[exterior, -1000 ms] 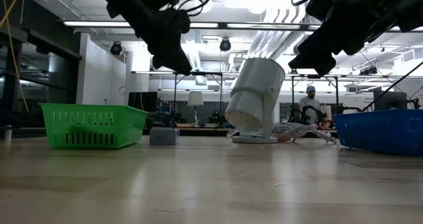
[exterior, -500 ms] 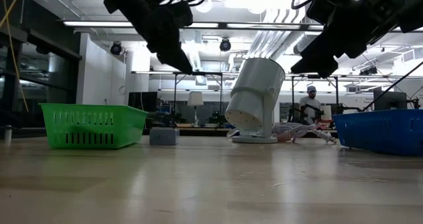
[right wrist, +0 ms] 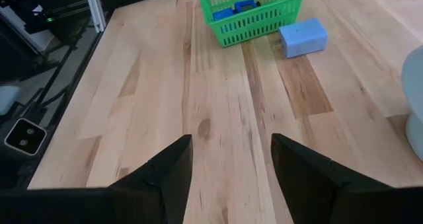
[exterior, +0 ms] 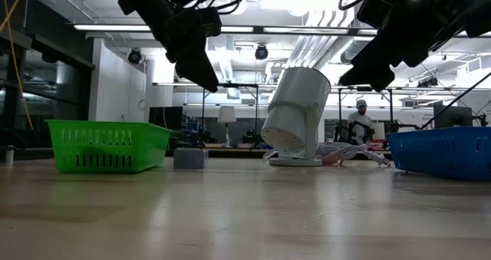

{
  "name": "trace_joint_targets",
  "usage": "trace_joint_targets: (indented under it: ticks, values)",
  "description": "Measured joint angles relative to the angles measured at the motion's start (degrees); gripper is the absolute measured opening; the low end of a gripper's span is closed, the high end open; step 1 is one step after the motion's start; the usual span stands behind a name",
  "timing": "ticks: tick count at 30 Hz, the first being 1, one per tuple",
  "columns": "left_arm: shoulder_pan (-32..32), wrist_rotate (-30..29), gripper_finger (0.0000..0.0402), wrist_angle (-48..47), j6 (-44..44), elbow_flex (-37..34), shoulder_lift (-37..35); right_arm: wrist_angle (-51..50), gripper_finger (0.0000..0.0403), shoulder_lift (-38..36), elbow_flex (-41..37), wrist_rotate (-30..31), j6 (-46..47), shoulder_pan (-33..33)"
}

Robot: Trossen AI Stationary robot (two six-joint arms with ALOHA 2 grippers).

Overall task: Pick & Place Office items
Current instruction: Put the purple charger adapter into the blue bin

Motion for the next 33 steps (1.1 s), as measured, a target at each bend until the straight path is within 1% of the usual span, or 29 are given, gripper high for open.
trace_joint_targets:
  ticks: [5,9,16,23,33]
  values:
    - [-0.3,0.0,0.0205,-0.2,0.8,0.0,0.0,0.0,0.0191,0.0,0.0,0.0,0.0,0.6]
    - [-1.3,0.0,0.0235,-0.3,1.5,0.0,0.0,0.0,0.0191,0.0,0.0,0.1,0.0,0.9]
    - [-3.0,-0.9,0.0283,-0.3,-1.9,0.0,0.0,0.0,0.0191,0.0,0.0,0.1,0.9,0.9]
    - [-3.5,-2.9,0.0289,-0.4,-5.1,0.0,0.0,0.0,0.0191,0.0,0.0,0.1,1.3,0.9]
    - [-3.5,-3.2,0.0290,-3.8,-2.0,-0.2,0.0,0.0,0.0191,0.0,0.0,0.1,1.3,0.9]
